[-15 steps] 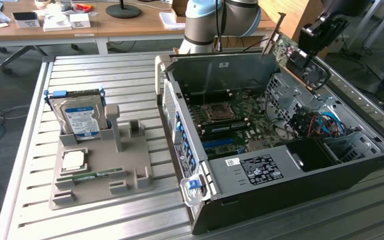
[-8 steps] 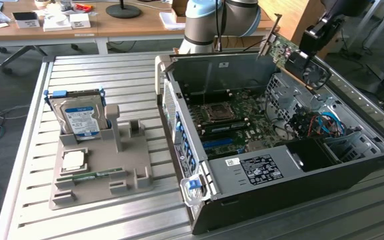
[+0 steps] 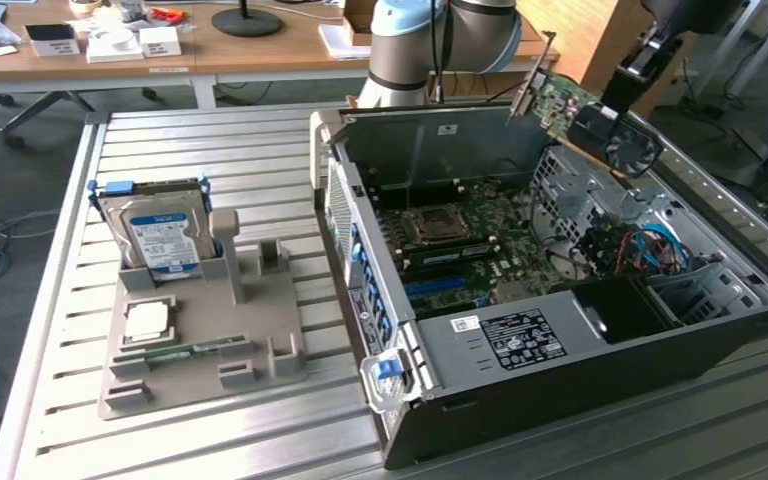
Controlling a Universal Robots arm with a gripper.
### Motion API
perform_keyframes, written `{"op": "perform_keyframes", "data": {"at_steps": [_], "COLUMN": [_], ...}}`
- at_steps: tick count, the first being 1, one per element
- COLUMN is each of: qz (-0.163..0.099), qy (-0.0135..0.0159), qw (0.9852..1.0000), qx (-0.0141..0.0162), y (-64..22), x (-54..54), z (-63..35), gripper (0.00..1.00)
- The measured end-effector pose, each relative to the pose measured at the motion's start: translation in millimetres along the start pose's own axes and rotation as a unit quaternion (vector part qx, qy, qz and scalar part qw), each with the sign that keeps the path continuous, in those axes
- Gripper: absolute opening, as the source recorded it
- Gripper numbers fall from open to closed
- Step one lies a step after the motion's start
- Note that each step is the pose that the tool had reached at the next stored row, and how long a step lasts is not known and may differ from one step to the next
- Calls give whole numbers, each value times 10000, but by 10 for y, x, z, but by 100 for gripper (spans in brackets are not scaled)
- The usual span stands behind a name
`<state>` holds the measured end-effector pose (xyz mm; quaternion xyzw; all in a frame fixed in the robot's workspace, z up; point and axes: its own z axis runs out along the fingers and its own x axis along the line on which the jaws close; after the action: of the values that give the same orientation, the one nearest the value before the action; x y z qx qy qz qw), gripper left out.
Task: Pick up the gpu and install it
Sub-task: 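Insert the gpu into the slot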
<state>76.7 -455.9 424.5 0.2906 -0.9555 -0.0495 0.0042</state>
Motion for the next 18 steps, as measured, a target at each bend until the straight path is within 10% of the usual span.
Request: {"op": "perform_keyframes", "data": {"at_steps": [18], "qz": [-1280], "qy": [125], "qw": [9917], "qx": [-26], "y": [-1], "x": [0], "z": [8], "gripper": [27]}}
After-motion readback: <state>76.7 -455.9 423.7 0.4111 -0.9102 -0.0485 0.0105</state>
